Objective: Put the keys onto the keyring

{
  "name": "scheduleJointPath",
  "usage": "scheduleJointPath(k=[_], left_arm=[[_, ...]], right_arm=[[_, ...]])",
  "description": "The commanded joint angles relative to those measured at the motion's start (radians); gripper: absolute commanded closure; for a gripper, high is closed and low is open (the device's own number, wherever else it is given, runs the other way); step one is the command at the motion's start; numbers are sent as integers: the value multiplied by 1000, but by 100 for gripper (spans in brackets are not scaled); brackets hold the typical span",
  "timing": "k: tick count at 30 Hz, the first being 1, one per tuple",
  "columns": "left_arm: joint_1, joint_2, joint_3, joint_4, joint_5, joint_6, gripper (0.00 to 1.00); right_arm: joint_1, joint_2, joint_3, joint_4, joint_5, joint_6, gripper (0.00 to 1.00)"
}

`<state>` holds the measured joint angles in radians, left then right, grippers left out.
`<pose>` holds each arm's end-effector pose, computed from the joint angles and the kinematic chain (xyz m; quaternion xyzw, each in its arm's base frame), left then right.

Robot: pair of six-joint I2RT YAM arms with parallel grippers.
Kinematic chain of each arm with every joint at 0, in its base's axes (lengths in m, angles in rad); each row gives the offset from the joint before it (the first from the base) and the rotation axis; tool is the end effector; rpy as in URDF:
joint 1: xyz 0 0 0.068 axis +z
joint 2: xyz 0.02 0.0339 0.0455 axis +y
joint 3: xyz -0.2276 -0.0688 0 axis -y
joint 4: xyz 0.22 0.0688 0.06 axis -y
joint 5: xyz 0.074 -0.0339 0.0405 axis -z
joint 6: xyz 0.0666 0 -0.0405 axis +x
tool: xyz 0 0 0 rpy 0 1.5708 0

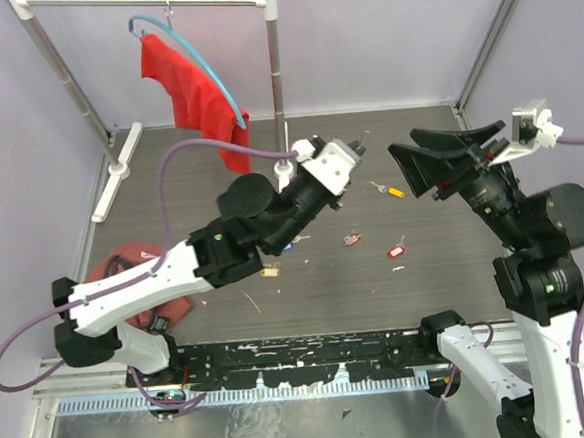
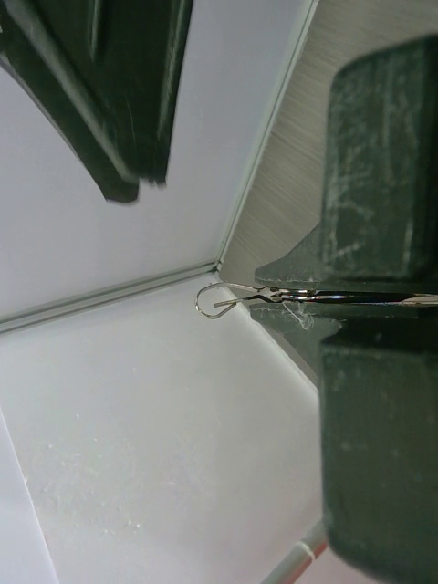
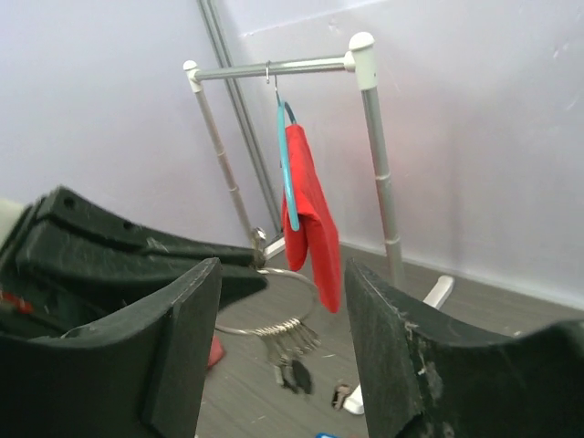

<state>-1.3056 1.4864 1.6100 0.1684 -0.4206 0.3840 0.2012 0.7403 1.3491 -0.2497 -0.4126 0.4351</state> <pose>0.1156 -0.3218 0.4658 0.3252 0.5127 -0.2374 0.7583 0.1167 0.0511 0.4895 -0.1022 0.5732 0.3625 0.7277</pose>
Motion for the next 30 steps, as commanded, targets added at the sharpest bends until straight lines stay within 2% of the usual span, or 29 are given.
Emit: scheduleJointPath(k=[1,9,13,21,25,30], left_arm=[[11,-125,1,-184,70,-90,100],[15,-278,-38,-386,132,-90,100],[14,-296,-16,-489,150,-27,100],[12,-290,11,-613,123,151,100],[11,-315,-41,-608,115,249,100],[9,-362,-107,-596,168,354,100]], right_arm=[[2,-39,41,1,9,-161,36],[2,-18,85,-108,-94,-273,35],[3,9,128,-166,-153,-288,36],[1,-7,92,-148,-220,-268,37],[2,-2,74,-146,-282,-284,37],[1,47,95,-186,-444,-297,38]])
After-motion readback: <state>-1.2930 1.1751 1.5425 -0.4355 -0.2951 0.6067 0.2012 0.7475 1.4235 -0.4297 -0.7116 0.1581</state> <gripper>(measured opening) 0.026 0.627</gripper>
